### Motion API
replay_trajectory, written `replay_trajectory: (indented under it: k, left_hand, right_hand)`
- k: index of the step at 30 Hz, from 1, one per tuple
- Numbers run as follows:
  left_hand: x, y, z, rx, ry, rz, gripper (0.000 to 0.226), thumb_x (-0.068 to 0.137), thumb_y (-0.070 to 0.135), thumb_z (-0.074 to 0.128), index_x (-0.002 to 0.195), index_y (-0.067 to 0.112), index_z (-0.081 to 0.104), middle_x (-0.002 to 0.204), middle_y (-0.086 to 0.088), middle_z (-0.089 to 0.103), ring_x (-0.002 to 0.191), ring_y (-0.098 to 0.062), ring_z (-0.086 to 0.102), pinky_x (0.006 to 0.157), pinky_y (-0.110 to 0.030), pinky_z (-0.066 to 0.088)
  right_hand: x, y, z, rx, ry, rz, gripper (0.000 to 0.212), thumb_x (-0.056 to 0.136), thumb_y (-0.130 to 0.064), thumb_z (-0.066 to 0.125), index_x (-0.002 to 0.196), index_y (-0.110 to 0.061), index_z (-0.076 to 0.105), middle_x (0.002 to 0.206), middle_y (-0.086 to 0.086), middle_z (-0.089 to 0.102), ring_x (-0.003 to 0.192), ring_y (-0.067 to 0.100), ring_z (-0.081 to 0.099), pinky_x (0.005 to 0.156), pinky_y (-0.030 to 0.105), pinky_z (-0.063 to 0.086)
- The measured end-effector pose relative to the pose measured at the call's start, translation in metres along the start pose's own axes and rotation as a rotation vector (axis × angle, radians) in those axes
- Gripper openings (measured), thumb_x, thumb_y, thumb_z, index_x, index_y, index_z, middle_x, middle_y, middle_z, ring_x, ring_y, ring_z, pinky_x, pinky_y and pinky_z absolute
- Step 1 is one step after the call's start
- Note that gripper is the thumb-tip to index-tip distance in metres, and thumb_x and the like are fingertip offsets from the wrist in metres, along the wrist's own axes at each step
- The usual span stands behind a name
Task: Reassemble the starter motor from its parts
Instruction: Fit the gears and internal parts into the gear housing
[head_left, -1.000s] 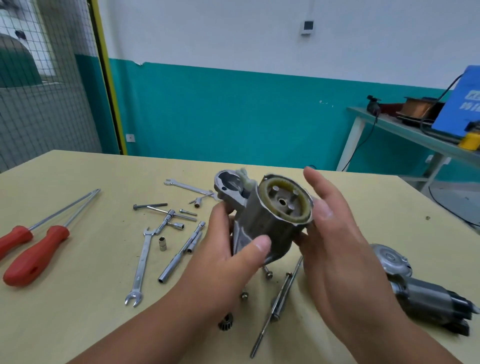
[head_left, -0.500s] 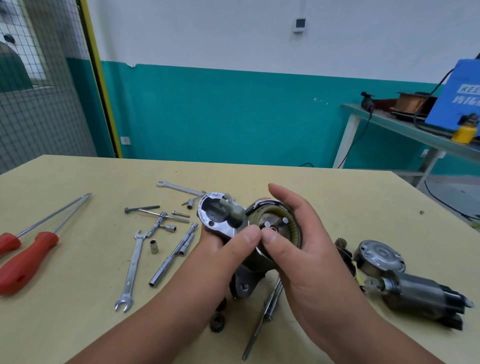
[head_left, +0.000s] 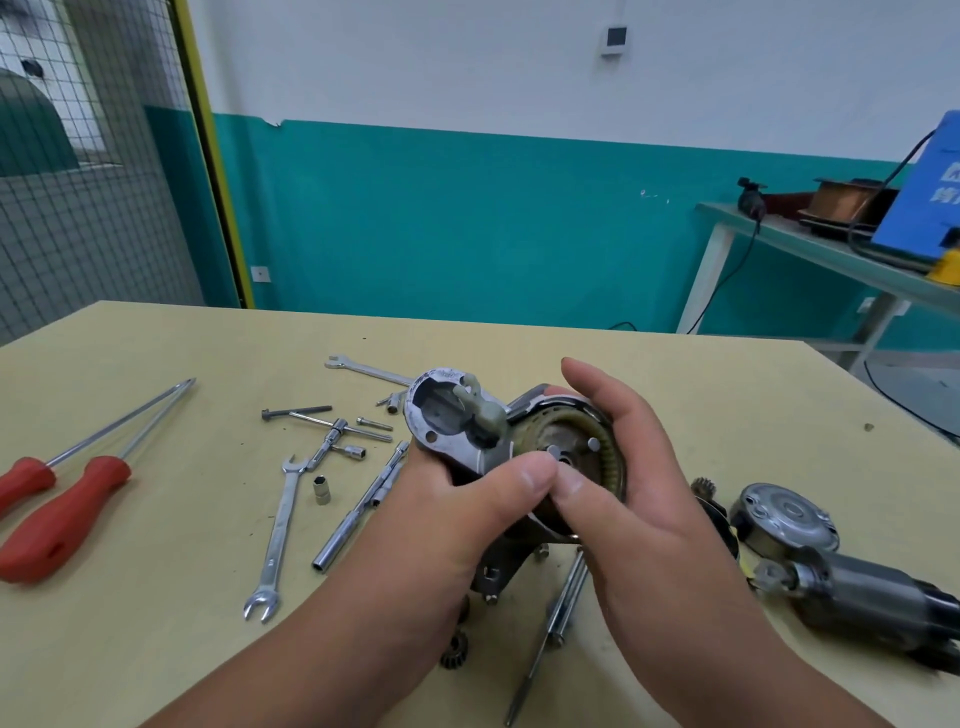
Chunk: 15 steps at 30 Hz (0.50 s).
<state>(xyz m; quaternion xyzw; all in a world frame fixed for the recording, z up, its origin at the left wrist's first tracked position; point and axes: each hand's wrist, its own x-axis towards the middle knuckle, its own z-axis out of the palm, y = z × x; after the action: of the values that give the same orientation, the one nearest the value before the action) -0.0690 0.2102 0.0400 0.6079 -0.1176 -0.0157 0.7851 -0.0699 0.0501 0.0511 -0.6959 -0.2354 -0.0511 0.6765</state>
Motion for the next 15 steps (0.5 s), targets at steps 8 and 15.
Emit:
replay_trajectory:
  k: [8,15]
  left_hand:
    - [-0.004,0.007,0.006,0.374,0.146,0.197,0.056,0.059,0.050,0.084,0.107,0.062,0.058,0.109,0.023,0.076,0.100,0.004,0.074,0.079,-0.016,0.058]
    - [-0.004,0.006,0.010,0.439,0.130,0.210,0.049,0.062,0.052,0.076,0.108,0.047,0.060,0.103,0.012,0.076,0.093,-0.003,0.075,0.074,-0.020,0.060]
  right_hand:
    - [0.002,-0.013,-0.005,-0.245,-0.013,-0.151,0.045,0.088,-0.047,0.048,0.129,-0.056,0.063,0.150,-0.026,0.042,0.142,-0.006,0.039,0.098,0.000,0.035]
    - [0.003,-0.013,-0.006,-0.268,-0.049,-0.123,0.042,0.086,-0.047,0.050,0.123,-0.056,0.067,0.144,-0.029,0.046,0.137,-0.006,0.045,0.098,0.006,0.043]
